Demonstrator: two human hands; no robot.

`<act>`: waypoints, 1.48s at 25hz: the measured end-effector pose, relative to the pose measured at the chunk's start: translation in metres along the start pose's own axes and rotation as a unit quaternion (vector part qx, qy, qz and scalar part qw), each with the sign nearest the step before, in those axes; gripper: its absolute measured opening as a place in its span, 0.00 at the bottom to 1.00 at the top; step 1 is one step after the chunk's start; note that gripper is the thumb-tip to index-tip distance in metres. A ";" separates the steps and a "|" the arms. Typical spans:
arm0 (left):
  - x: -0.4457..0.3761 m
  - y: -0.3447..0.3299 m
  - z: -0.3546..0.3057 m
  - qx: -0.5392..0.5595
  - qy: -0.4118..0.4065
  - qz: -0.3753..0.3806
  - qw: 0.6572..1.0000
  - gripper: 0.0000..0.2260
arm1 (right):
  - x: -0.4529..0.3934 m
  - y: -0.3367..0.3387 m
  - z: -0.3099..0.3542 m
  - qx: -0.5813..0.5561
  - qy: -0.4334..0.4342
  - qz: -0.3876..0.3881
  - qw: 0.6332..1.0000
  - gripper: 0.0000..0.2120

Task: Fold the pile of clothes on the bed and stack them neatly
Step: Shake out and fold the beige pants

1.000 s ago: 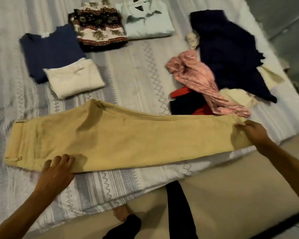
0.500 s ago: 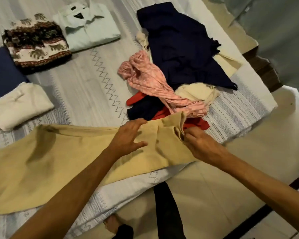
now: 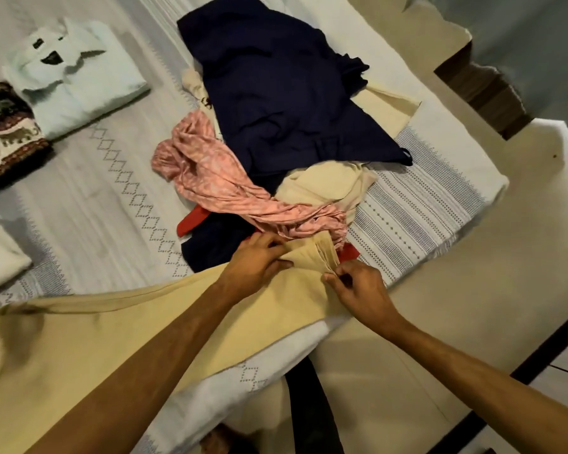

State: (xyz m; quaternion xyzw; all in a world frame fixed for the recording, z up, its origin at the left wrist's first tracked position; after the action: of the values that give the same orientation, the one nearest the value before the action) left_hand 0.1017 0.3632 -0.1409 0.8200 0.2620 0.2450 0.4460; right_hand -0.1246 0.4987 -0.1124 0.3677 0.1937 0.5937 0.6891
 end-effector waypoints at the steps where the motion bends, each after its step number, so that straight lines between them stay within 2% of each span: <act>1: -0.005 -0.006 0.006 0.028 0.028 -0.002 0.999 0.23 | -0.007 -0.004 -0.003 -0.018 -0.030 -0.014 0.999 0.14; 3: -0.015 -0.017 0.012 0.048 0.051 0.026 0.997 0.25 | -0.020 -0.014 -0.009 -0.020 -0.072 -0.010 0.997 0.12; 7: -0.028 -0.028 -0.002 -0.008 0.078 0.062 0.995 0.29 | -0.028 -0.031 -0.019 -0.051 -0.152 0.004 0.987 0.11; 11: -0.018 -0.021 -0.004 0.038 0.111 0.088 0.989 0.27 | -0.036 -0.042 -0.003 -0.067 -0.118 -0.026 0.990 0.11; 13: 0.001 -0.004 0.014 0.013 0.107 0.130 0.986 0.28 | -0.033 -0.041 0.016 -0.001 -0.078 -0.044 0.996 0.09; 15: 0.025 0.025 0.042 -0.035 0.107 0.196 0.974 0.28 | -0.025 -0.027 0.038 0.076 -0.019 -0.084 0.993 0.12; 17: 0.064 0.055 0.084 -0.088 0.125 0.264 0.952 0.30 | -0.017 -0.007 0.050 0.083 0.000 -0.119 0.989 0.15; 20: 0.152 0.098 0.162 -0.197 0.200 0.389 0.878 0.32 | -0.012 0.011 0.048 0.057 -0.017 -0.103 0.993 0.19; 22: 0.216 0.121 0.214 -0.277 0.238 0.417 0.832 0.32 | -0.013 0.009 0.049 0.043 -0.042 -0.092 0.994 0.22; 24: 0.269 0.141 0.257 -0.355 0.233 0.413 0.805 0.29 | -0.016 0.003 0.053 0.024 -0.103 -0.098 0.990 0.22; 26: 0.307 0.159 0.289 -0.404 0.238 0.388 0.793 0.26 | -0.019 -0.002 0.062 0.011 -0.155 -0.112 0.982 0.22; 28: 0.326 0.178 0.310 -0.399 0.264 0.357 0.802 0.20 | -0.022 -0.003 0.070 0.008 -0.176 -0.123 0.977 0.25; 30: 0.334 0.188 0.331 -0.339 0.319 0.291 0.836 0.15 | -0.026 -0.001 0.076 0.025 -0.181 -0.123 0.976 0.28; 32: 0.339 0.184 0.344 -0.200 0.387 0.209 0.876 0.16 | -0.029 0.003 0.081 0.055 -0.188 -0.126 0.973 0.33; 34: 0.342 0.165 0.348 -0.035 0.435 0.055 0.898 0.14 | -0.033 0.005 0.090 0.088 -0.175 -0.128 0.972 0.36; 35: 0.342 0.155 0.345 0.036 0.465 -0.051 0.883 0.12 | -0.035 0.005 0.096 0.107 -0.155 -0.121 0.975 0.37; 37: 0.339 0.142 0.325 0.099 0.510 -0.262 0.813 0.11 | -0.040 0.007 0.105 0.145 -0.106 -0.109 0.978 0.36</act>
State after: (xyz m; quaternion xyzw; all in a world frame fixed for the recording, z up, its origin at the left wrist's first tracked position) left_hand 0.5902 0.3212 -0.1189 0.5171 0.6796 0.4751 0.2120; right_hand -0.0639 0.4314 -0.0455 0.5016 0.2423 0.4379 0.7057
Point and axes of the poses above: each hand's wrist, its own x-axis away from the middle knuckle, its own y-axis out of the back of the hand, z = x × y, the point moved 2 cm from there along -x, towards the middle knuckle, and after that the axes turned 5 degrees about -z, right-handed, at the moved point
